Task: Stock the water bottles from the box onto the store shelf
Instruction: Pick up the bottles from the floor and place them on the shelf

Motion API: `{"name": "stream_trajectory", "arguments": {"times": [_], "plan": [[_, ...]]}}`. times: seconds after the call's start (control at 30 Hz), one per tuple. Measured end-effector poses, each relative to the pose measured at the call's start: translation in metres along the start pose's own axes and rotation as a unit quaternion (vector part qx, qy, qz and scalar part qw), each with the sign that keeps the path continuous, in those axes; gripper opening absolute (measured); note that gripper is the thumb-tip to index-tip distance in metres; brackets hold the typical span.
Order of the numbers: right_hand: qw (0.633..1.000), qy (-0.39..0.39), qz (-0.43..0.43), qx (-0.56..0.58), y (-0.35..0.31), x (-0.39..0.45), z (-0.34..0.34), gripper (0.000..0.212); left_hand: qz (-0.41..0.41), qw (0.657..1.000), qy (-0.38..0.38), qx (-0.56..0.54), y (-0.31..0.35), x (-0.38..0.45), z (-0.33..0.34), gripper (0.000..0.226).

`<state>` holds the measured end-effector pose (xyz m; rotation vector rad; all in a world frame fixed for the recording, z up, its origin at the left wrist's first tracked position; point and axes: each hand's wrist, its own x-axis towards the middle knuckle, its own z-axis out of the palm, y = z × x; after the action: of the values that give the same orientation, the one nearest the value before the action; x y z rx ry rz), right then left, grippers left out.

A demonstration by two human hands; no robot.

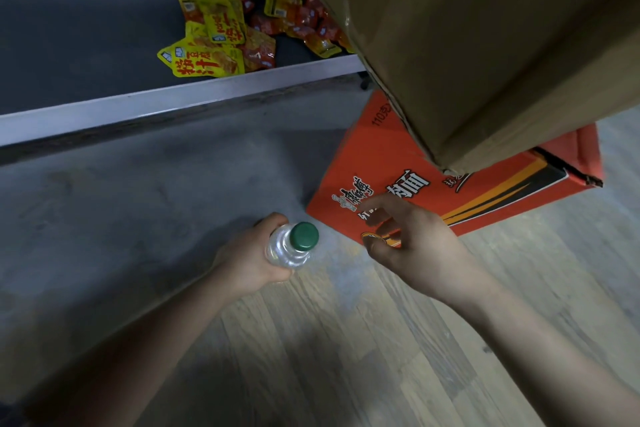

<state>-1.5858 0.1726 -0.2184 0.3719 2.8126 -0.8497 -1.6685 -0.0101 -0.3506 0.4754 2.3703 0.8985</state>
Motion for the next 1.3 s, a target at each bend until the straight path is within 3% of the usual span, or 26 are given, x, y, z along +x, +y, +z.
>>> {"name": "stream_trajectory", "arguments": {"times": [0.47,0.97,1.3], "plan": [[0.997,-0.056,-0.032,0.03,-0.082,-0.031,-0.034,0.039,-0.031,0.989,0.097,-0.108,0.046,-0.095,-0.097,0.061],[0.991,-0.078,-0.07,0.081,-0.217,-0.085,-0.139,0.034,-0.054,0.956,0.223,-0.181,0.146,-0.211,-0.255,0.054],[0.984,-0.107,-0.119,0.078,-0.311,-0.123,-0.211,0.037,-0.05,0.947,0.249,-0.2,0.214,-0.288,-0.351,0.053]]}}
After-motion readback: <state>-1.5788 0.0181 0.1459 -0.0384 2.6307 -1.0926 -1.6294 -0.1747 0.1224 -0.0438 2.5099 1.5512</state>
